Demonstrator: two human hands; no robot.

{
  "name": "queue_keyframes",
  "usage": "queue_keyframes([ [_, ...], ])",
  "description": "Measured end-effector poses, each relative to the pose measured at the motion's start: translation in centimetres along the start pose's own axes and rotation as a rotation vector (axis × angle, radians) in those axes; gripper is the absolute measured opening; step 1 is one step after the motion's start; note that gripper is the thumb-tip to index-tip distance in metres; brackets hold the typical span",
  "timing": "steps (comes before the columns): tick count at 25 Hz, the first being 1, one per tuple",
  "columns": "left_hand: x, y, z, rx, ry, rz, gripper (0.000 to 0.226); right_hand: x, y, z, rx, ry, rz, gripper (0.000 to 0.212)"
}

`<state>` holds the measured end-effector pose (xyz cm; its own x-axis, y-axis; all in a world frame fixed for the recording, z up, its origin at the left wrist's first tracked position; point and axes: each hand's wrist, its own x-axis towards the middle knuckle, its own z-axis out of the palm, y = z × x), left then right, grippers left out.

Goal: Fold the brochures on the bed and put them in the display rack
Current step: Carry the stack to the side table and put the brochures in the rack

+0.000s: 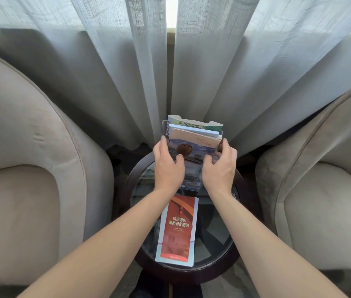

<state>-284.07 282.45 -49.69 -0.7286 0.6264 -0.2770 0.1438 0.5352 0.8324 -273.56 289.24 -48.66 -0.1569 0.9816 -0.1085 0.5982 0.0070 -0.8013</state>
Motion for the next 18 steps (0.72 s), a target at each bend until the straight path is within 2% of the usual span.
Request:
queue_keyframes([
  [3, -1.1, -0.2, 0.3, 0.007, -0.036, -0.008, 0.069, -0.9, -0.2, 0.3, 0.094, 0.041, 0.072, 0.05],
  [6, -1.0, -0.4, 0.2, 0.037, -0.063, -0.061, 0.07, -1.4, -0.1, 0.3, 0.122, 0.054, 0.06, 0.047],
  [15, -0.8, -0.3, 0.5, 0.074, -0.075, -0.119, 0.073, -1.5, 0.1, 0.3, 0.077, -0.03, -0.033, 0.057],
  [18, -1.0, 0.0, 0.5, 0.058, -0.043, -0.07, 0.077, -1.5, 0.3, 0.3, 0.078, -0.03, 0.026, 0.057],
])
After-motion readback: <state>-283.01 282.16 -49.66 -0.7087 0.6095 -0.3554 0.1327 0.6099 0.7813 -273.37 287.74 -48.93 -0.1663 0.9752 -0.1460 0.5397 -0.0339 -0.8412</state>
